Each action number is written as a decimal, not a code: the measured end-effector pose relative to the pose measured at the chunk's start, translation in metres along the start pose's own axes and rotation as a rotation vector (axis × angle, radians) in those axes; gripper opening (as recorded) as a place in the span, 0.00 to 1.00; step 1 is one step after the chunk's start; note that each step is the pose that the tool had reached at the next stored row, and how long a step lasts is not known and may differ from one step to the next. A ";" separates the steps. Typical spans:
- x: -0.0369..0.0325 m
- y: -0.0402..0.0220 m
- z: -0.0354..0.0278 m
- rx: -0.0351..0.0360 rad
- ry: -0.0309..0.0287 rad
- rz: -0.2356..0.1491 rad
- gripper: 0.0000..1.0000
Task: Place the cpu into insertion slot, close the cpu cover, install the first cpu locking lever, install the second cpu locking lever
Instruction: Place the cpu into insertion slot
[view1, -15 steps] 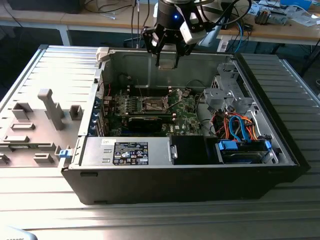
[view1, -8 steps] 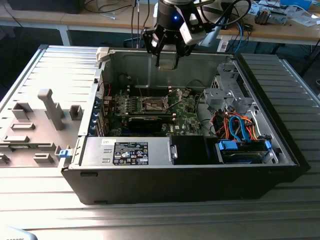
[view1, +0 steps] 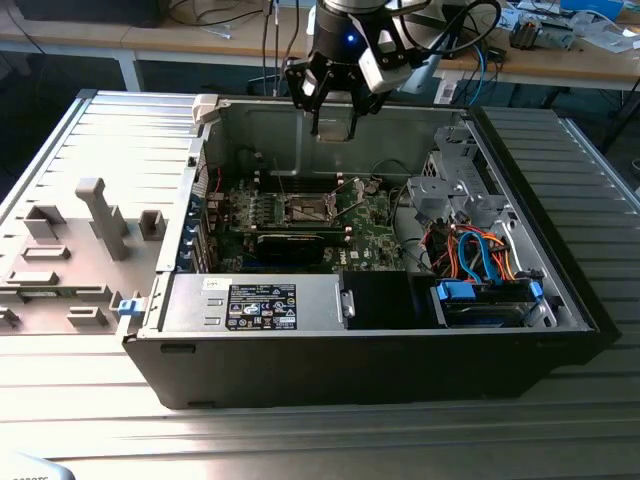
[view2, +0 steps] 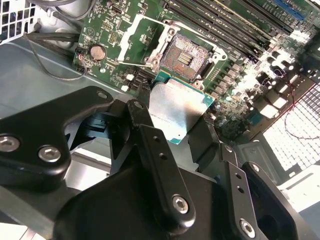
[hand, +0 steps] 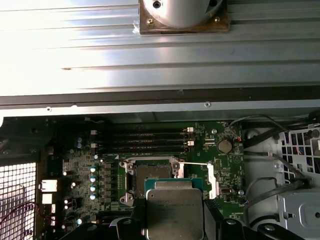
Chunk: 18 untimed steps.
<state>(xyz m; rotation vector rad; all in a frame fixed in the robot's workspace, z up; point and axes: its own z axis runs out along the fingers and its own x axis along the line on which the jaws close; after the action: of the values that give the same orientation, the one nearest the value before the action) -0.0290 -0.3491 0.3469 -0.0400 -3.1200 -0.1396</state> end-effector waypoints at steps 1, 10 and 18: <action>0.0000 0.0000 0.0005 0.0000 0.0000 0.000 0.54; 0.0011 -0.0004 0.0040 0.0001 0.0000 0.000 0.54; 0.0042 -0.0007 0.0062 0.0001 0.0000 0.000 0.54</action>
<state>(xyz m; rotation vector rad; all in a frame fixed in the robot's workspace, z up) -0.0333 -0.3491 0.3408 -0.0398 -3.1200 -0.1395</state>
